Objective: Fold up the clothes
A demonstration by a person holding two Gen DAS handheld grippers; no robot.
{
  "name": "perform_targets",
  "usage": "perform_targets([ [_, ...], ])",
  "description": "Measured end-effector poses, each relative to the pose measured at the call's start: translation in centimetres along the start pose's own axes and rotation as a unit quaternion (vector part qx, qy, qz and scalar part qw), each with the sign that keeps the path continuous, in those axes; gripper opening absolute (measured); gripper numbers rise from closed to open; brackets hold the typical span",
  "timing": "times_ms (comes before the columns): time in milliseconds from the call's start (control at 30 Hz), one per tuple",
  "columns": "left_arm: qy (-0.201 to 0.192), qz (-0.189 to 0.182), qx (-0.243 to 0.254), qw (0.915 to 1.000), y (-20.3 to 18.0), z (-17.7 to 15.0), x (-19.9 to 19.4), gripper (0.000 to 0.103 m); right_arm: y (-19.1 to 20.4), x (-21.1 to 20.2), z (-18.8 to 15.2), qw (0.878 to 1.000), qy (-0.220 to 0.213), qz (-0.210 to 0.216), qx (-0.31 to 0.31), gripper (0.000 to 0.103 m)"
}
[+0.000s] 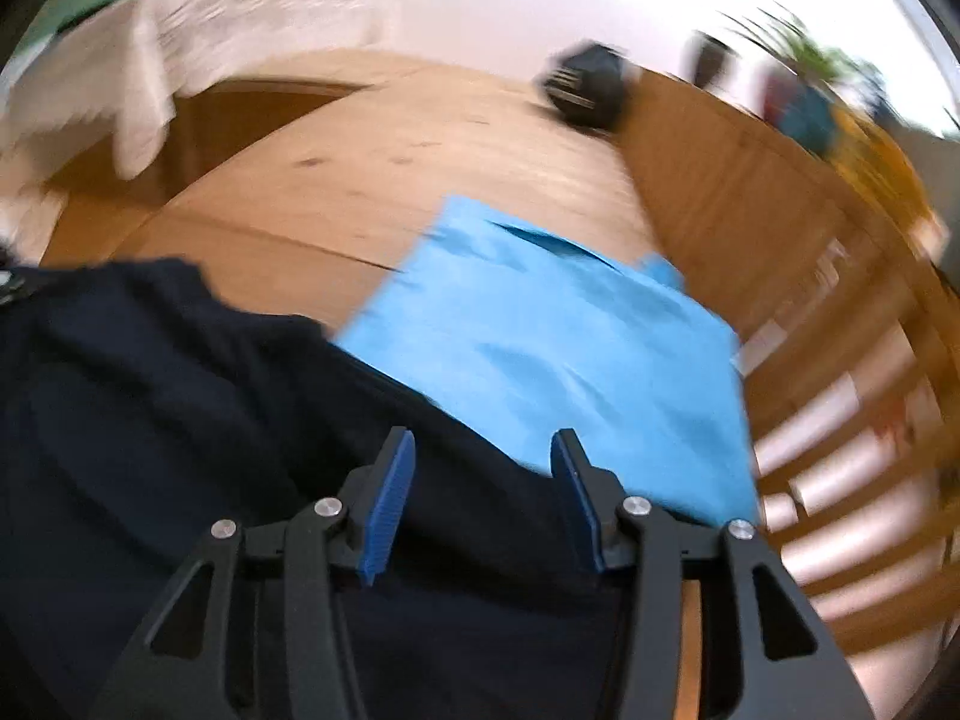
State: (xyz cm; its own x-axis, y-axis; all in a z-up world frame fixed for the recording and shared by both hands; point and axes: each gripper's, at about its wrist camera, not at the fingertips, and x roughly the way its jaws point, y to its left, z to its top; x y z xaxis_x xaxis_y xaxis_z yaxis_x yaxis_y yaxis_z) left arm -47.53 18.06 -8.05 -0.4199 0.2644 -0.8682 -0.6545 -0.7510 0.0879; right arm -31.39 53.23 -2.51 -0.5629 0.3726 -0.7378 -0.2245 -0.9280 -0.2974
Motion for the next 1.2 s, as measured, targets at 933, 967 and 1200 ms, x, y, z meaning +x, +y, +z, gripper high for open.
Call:
perform_targets([
  [933,0.021,0.079,-0.076,0.9938,10.9,-4.6,-5.7,0.032,2.6,-1.0,2.9,0.999,-0.027,0.0,0.047,0.042],
  [967,0.031,0.086,-0.073,0.9931,11.2,-5.0,-5.7,0.034,4.0,-1.4,2.7,0.999,-0.023,0.035,0.033,0.042],
  [1200,0.09,0.054,-0.048,0.9933,9.9,-8.4,-2.3,0.052,16.0,1.9,1.6,0.985,0.058,0.155,-0.058,0.043],
])
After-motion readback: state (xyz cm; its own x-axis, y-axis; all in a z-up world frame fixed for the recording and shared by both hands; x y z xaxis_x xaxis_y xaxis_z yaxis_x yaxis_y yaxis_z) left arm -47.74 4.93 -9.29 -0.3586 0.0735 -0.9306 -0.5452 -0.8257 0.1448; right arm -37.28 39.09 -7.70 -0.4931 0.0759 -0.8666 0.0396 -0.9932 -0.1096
